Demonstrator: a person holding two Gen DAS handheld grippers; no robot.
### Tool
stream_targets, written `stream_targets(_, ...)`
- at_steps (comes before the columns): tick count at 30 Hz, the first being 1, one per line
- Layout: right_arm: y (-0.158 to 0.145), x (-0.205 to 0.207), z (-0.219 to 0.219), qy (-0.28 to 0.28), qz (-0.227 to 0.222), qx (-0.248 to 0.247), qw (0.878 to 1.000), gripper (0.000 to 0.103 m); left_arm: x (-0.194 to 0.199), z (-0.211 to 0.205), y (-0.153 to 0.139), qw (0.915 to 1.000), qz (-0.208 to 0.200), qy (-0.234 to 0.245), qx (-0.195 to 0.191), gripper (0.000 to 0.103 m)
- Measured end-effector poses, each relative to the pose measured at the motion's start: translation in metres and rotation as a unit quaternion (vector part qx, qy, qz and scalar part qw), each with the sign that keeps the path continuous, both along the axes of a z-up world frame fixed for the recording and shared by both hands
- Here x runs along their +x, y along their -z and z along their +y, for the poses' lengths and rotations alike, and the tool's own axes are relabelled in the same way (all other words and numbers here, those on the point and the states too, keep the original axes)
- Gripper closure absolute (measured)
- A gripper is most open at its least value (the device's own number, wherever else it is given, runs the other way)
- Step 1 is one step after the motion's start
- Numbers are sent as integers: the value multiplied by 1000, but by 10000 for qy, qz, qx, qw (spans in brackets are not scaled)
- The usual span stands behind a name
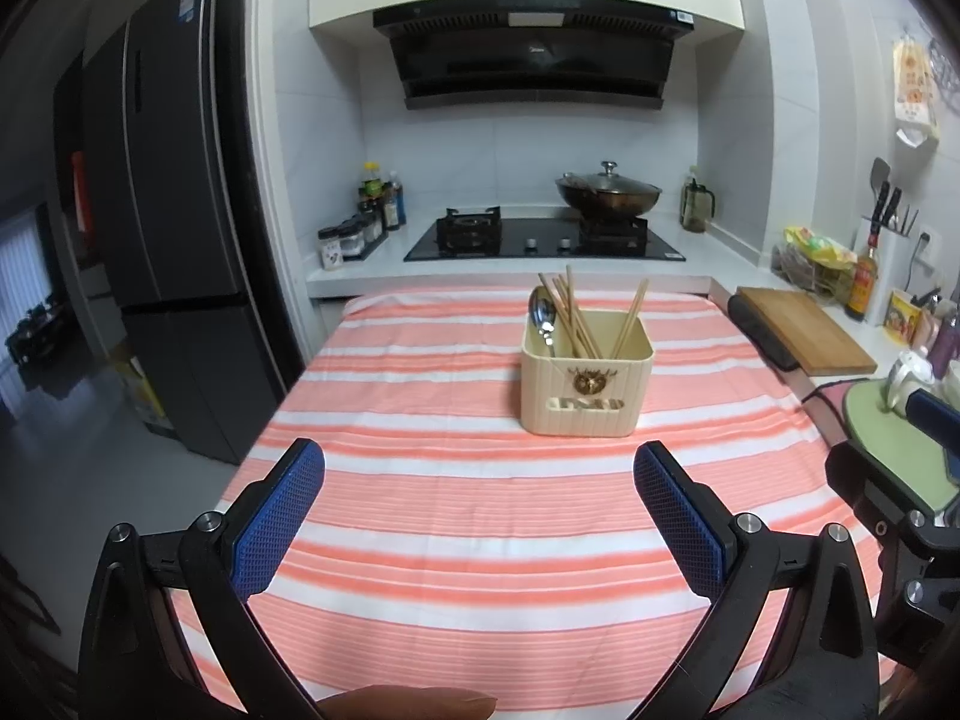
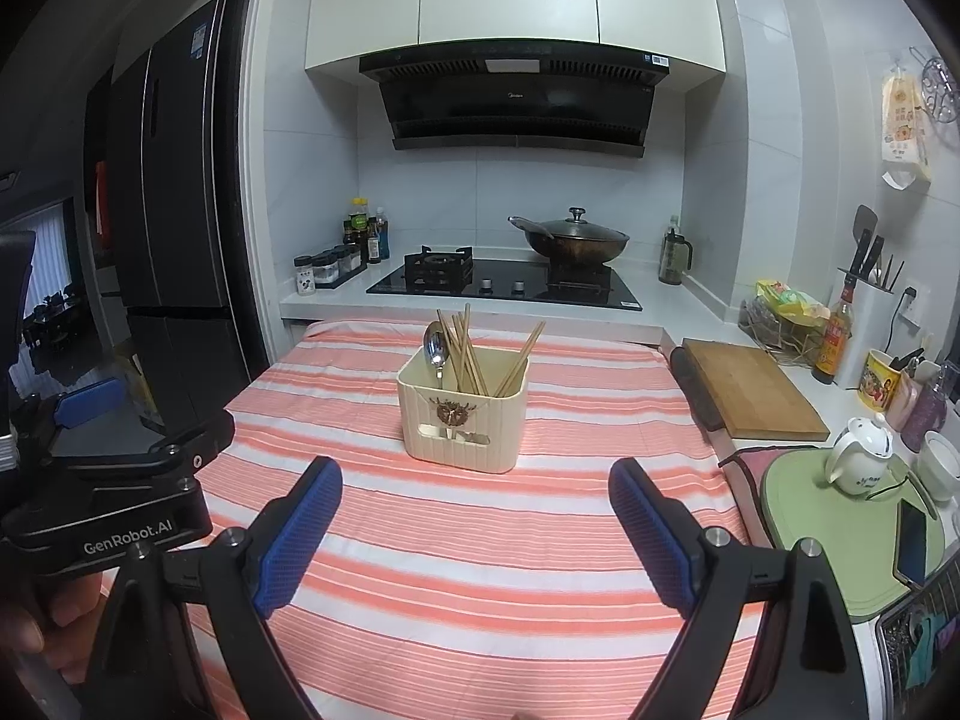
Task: Organize utensils
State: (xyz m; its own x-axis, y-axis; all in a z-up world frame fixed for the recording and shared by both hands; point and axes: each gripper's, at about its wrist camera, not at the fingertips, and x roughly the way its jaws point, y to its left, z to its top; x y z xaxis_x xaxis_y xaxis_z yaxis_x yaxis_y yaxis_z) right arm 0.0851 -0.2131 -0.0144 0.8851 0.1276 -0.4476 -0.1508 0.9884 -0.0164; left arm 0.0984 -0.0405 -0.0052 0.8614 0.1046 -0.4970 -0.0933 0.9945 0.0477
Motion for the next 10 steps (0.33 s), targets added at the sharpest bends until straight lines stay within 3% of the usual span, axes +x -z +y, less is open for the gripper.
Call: stream_targets(10, 1, 2, 1, 15, 42, -39, 10000, 11, -6, 5, -3, 9997, -202, -119, -37, 0)
